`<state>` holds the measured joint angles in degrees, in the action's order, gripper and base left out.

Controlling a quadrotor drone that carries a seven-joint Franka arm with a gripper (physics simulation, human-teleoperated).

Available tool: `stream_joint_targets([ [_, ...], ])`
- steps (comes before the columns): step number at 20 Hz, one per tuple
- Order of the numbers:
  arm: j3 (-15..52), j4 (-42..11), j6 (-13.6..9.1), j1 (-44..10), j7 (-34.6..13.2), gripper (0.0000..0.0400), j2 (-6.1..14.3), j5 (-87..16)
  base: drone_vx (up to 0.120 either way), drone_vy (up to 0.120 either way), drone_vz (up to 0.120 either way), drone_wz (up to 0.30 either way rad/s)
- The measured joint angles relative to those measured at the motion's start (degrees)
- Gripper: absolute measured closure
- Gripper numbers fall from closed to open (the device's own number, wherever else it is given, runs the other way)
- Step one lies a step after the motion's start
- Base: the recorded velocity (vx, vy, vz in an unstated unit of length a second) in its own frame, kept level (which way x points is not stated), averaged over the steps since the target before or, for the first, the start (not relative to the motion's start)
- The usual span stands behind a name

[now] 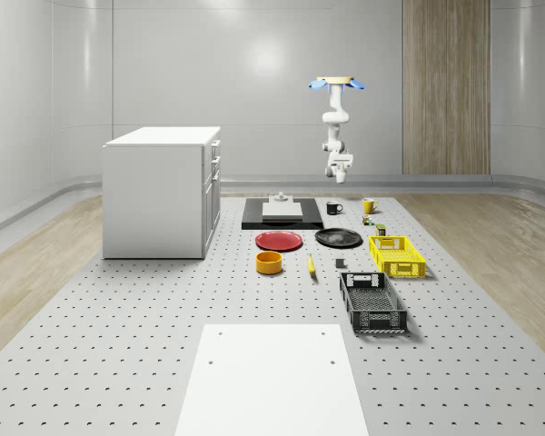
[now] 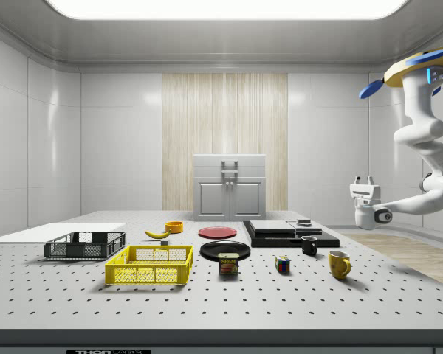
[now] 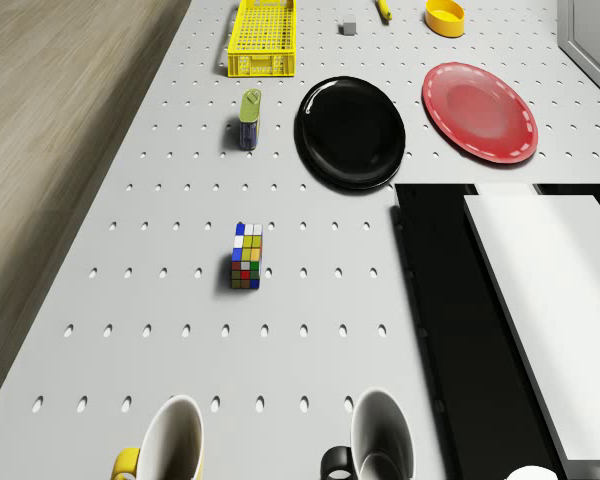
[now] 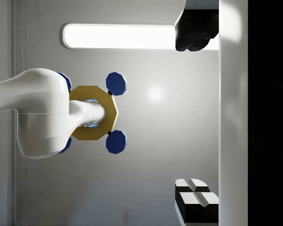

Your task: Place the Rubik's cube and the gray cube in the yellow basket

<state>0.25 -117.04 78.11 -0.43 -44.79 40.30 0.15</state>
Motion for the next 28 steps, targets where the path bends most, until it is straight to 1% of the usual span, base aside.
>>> stream_joint_targets([
  [20,0.38,-0.49,0.80,-0.19,-0.02,0.0000,0.56,-0.43,0.120,0.120,0.000,0.000],
  [28,1.38,-0.74,1.16,-0.50,-0.19,0.0000,0.81,-1.82,0.120,0.000,0.000,0.000],
])
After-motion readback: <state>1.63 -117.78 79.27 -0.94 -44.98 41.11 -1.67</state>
